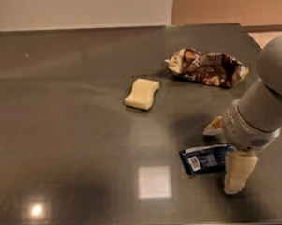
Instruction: Move rxbar blueberry near sponge
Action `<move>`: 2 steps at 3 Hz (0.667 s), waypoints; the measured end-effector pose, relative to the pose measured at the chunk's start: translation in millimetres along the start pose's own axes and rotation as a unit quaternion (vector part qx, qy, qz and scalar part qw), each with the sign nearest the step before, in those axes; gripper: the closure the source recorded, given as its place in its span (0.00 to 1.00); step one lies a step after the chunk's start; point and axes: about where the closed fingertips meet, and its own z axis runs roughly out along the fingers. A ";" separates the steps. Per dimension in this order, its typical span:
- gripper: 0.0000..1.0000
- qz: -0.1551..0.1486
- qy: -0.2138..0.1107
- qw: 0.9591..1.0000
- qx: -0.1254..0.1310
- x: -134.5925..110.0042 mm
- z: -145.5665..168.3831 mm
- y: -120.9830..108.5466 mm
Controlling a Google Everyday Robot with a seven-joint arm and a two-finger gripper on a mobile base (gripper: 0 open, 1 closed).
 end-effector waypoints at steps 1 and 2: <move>0.64 0.000 0.000 1.000 0.000 -1.4 -6.6 -0.7; 0.88 0.000 0.000 1.000 0.000 -3.4 -15.4 -1.7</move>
Offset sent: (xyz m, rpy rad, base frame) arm 0.0121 -0.0101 0.0182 -0.0063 0.0090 -0.0491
